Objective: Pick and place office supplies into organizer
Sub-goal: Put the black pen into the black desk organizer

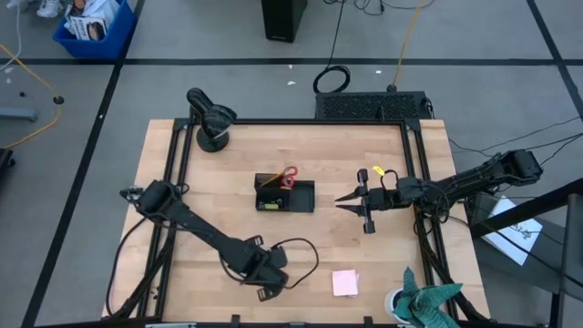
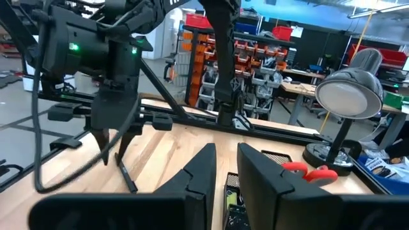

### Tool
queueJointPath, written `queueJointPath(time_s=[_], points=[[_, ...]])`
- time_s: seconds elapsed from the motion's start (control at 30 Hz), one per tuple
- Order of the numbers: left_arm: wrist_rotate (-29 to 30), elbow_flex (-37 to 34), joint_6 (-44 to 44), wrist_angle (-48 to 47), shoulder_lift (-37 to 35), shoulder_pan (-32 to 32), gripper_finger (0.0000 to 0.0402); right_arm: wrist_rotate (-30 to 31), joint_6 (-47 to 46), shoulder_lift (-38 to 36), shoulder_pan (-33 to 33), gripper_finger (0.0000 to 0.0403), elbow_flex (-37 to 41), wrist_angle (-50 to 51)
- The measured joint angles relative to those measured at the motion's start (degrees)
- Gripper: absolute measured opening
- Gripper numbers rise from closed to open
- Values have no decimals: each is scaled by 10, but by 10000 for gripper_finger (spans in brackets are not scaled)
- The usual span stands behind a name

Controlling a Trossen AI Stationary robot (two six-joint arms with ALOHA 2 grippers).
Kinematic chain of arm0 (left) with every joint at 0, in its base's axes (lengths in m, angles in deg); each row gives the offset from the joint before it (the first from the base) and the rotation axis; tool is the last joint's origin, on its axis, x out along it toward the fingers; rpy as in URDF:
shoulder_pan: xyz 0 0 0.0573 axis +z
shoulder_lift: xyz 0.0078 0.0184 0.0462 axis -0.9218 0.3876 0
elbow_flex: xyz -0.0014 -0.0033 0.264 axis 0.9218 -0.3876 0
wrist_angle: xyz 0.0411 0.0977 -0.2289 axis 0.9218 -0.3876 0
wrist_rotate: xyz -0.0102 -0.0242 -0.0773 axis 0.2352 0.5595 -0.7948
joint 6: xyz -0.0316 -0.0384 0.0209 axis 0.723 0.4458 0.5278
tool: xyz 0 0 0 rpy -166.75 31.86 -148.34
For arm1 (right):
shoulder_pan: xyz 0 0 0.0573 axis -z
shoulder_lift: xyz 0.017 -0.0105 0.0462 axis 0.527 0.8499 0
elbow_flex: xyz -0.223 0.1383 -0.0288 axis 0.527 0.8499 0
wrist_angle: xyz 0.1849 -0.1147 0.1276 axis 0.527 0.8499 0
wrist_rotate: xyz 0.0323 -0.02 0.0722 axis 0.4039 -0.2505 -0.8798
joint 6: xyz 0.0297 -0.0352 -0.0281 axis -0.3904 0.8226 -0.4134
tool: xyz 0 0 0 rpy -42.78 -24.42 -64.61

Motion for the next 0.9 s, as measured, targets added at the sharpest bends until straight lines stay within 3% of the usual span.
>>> queueJointPath(time_s=[0.3,0.43,0.67,0.9], points=[[-12,-1,0,-20,0,5,98,0,-6,0,0,59,0,11],[-10,-8,-5,-16,-1,5,144,-1,-6,0,0,59,0,11],[-24,-75,65,26,-1,18,229,-1,-5,0,0,59,0,11],[-37,-136,87,106,-6,30,252,-2,-5,0,0,59,0,11]])
